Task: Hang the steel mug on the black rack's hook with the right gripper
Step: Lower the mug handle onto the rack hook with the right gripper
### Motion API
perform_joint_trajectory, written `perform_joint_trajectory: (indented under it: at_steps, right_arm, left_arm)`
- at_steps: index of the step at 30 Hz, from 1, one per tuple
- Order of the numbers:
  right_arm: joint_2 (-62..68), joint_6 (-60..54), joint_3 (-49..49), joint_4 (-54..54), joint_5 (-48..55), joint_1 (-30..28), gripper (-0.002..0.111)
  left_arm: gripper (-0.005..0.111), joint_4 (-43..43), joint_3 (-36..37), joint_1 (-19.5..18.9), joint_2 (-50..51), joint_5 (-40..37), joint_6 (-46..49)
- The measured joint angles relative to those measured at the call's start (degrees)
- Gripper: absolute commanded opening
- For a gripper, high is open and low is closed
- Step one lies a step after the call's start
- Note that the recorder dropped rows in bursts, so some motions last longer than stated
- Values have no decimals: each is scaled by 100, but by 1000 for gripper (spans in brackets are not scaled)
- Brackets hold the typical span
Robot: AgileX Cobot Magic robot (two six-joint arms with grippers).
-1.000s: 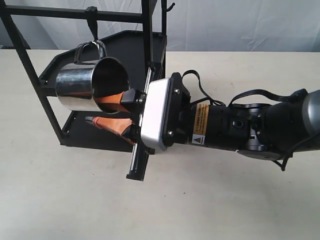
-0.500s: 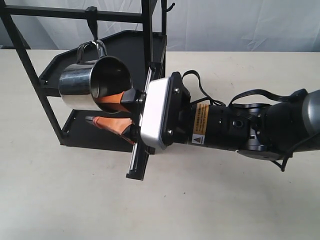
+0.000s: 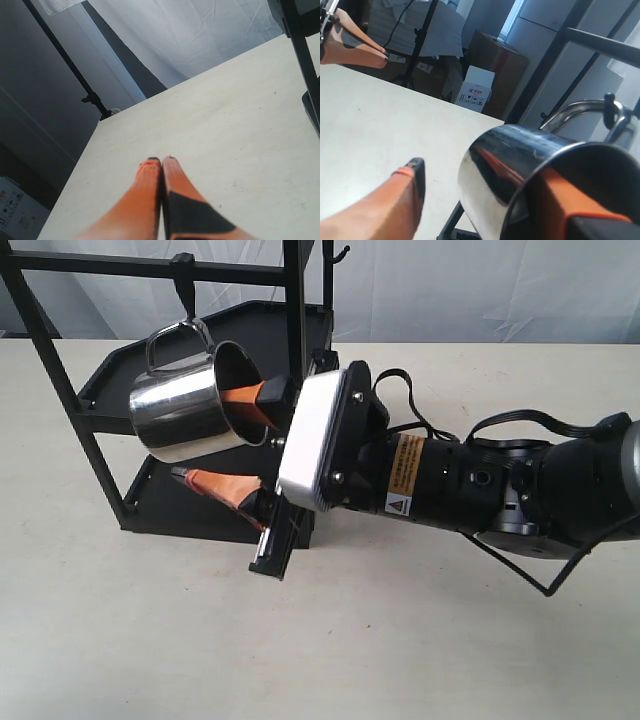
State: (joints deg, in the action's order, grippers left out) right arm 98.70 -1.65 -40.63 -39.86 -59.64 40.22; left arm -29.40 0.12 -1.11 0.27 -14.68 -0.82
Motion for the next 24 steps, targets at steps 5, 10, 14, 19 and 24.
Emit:
perform_joint_trajectory:
  at_steps: [5,10,14,19,24]
  right_arm:
    - [-76,11,0,0,132,0,57]
    - [-175,11,0,0,347,0,57]
    - [-297,11,0,0,576,0,57]
    - [-506,11,8,0,969,0,57]
    - [-684,11,8,10,1330,0,57]
  left_arm:
    - [1,0,0,0,0,0,0]
    - [1,0,0,0,0,0,0]
    - [1,0,0,0,0,0,0]
    - [1,0,0,0,0,0,0]
    - [1,0,0,0,0,0,0]
